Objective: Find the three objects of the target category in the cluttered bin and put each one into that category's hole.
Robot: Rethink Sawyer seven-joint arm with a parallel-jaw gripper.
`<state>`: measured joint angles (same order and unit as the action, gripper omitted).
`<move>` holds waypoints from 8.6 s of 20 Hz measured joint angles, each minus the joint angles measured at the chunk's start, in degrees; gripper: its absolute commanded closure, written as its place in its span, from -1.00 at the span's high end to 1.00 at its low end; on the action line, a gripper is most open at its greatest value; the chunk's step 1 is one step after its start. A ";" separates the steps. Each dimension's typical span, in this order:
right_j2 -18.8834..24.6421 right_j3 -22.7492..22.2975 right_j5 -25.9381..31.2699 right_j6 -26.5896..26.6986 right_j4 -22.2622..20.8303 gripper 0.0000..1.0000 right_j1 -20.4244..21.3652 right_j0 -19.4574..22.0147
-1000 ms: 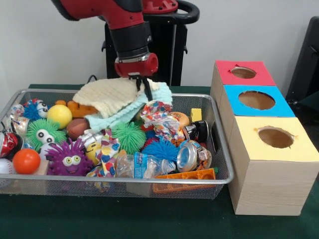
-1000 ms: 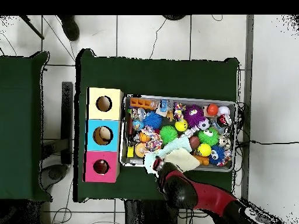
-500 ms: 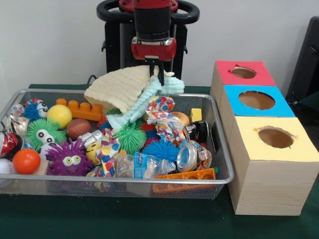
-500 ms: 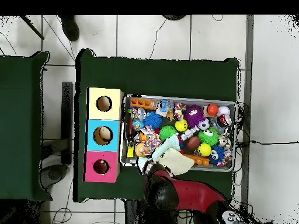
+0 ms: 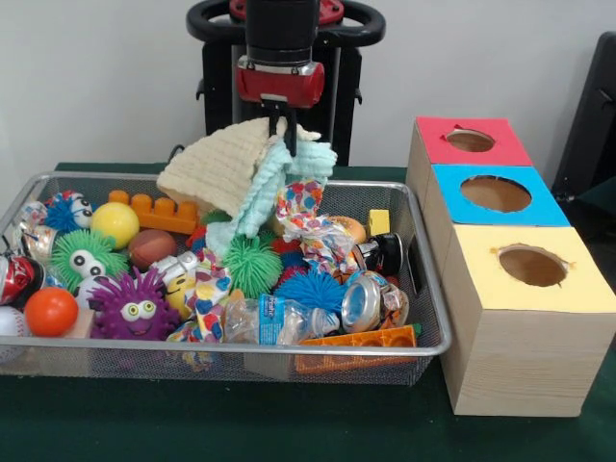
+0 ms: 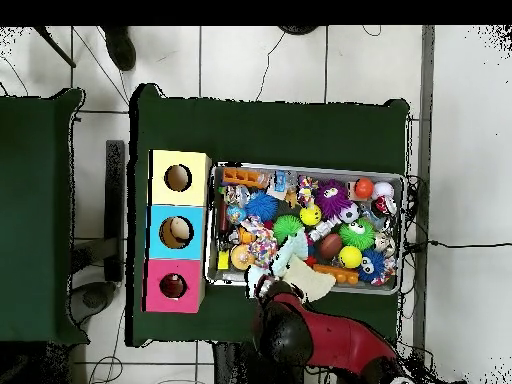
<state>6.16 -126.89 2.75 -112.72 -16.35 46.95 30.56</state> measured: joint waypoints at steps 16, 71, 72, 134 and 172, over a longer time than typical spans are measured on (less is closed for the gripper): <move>1.38 0.26 1.40 0.00 7.08 -1.00 1.12 1.70; -1.82 10.62 27.15 0.00 8.62 -1.00 0.01 -4.45; -2.64 10.70 27.15 0.00 7.69 -1.00 -0.35 -4.45; -5.64 18.83 -8.77 0.00 -32.80 -1.00 -5.79 12.33; 4.62 15.24 5.12 0.00 -25.49 1.00 5.42 20.95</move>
<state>10.78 -111.65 7.87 -112.72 -41.84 52.38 51.51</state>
